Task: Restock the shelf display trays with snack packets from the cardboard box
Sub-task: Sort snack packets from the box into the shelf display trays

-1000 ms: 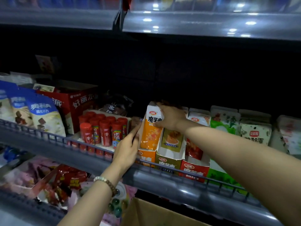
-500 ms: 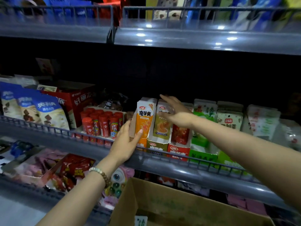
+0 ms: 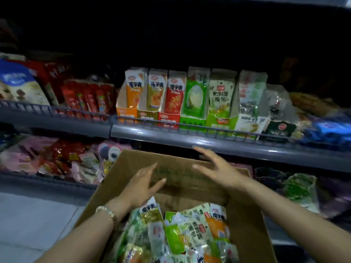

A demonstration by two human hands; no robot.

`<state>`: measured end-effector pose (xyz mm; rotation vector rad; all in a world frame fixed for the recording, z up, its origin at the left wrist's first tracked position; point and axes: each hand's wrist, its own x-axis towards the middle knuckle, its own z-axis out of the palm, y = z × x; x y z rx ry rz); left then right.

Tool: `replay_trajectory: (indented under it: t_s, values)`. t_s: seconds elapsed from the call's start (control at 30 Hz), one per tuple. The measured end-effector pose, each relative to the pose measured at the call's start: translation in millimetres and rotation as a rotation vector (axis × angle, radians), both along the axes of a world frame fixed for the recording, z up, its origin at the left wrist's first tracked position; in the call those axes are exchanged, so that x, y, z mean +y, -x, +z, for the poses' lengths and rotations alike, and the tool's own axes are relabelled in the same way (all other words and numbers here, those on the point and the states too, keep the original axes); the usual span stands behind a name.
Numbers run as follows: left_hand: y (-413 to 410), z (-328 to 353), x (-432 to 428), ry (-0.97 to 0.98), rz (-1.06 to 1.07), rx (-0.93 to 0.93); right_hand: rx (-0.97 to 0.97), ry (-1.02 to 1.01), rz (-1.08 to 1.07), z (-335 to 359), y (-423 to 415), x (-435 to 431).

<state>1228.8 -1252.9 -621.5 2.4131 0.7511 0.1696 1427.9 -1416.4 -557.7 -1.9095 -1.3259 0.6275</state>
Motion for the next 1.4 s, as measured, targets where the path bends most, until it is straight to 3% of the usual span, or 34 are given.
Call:
replay_trajectory:
  t_s: [0.2, 0.37, 0.47, 0.6, 0.7, 0.8, 0.9, 1.0, 1.17, 1.4]
  values:
    - [-10.6, -59.7, -8.2, 0.216, -0.013, 0.338, 0.210, 0.290, -0.133, -96.7, -6.5, -22.6]
    - [-12.5, -94.9, -2.4, 0.202, 0.016, 0.447, 0.391, 0.443, -0.340, -152.4, 0.4, -17.6]
    - [-6.0, -122.2, 0.9, 0.099, -0.050, 0.616, 0.539, 0.522, -0.463, -187.1, 2.6, -12.4]
    - [-19.0, -141.3, -2.5, 0.069, -0.087, 0.522, 0.537, 0.624, -0.585, -207.5, 4.2, -14.7]
    - [-46.0, -150.2, -8.7, 0.090, -0.165, 0.396, 0.682, 0.607, -0.742, -225.3, 13.6, -20.6]
    - [-77.7, -159.8, -22.3, 0.182, -0.245, 0.363, 0.634, 0.487, -0.949, -245.3, 12.9, -26.3]
    - [-106.1, -172.4, -34.8, 0.284, -0.233, 0.413, 0.608, 0.422, -1.017, -247.0, 5.6, -26.8]
    - [-126.1, -186.2, -42.1, 0.296, -0.219, 0.424, 0.602, 0.333, -1.035, -251.1, 7.3, -28.9]
    - [-144.5, -195.4, -45.1, 0.588, -0.143, 0.359, 0.590, 0.286, -1.048, -263.9, 12.7, -27.5]
    - [-127.6, -199.7, -42.7, 0.443, -0.175, 0.292, 0.504, 0.306, -0.897, -247.4, 12.8, -22.4]
